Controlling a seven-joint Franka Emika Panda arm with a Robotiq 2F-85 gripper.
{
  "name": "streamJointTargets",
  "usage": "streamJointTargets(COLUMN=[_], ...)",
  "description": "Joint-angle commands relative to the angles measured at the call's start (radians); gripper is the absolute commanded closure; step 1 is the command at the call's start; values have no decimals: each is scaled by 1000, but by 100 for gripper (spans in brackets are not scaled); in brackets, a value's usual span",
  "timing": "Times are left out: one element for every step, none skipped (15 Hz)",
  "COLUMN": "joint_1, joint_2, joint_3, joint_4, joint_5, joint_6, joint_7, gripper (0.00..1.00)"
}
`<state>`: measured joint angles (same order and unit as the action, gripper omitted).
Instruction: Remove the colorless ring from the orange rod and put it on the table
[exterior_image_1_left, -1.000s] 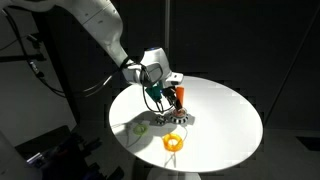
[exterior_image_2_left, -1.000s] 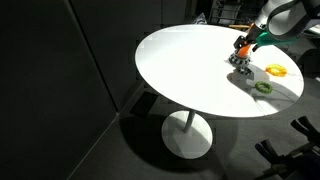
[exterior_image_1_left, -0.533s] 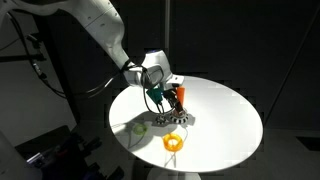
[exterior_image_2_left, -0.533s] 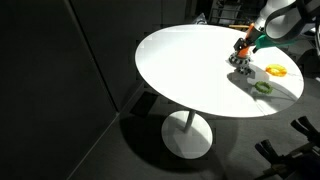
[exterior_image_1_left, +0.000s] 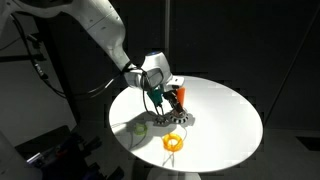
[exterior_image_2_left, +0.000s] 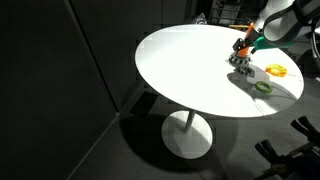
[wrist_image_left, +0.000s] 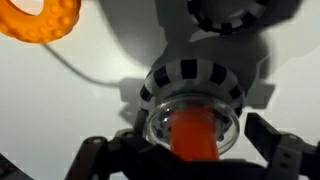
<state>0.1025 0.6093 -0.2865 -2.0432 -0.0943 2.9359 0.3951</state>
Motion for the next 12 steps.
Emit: streamJointTargets(joint_1=[6, 4, 2, 1, 1, -1, -1, -1, 0, 5, 12, 18], joint_2=[12, 12, 13, 13, 15, 16, 16, 15, 13, 8, 4, -2], joint_3=[-3, -1, 2, 4, 6, 7, 8, 8, 8, 3, -5, -11], joint_4=[7, 5, 5, 5, 5, 6, 5, 3, 1, -2, -3, -5], joint_5=[38, 45, 52, 60, 68, 75, 82, 87, 91, 94, 94, 93], joint_6=[37, 43, 48, 54, 57, 56, 58, 57, 56, 53, 50, 45], joint_7=[-14, -17, -19, -21, -22, -23, -24, -25, -25, -23, -18, -15], gripper=[0, 12, 27, 33, 35, 35, 35, 35, 35, 35, 35, 35])
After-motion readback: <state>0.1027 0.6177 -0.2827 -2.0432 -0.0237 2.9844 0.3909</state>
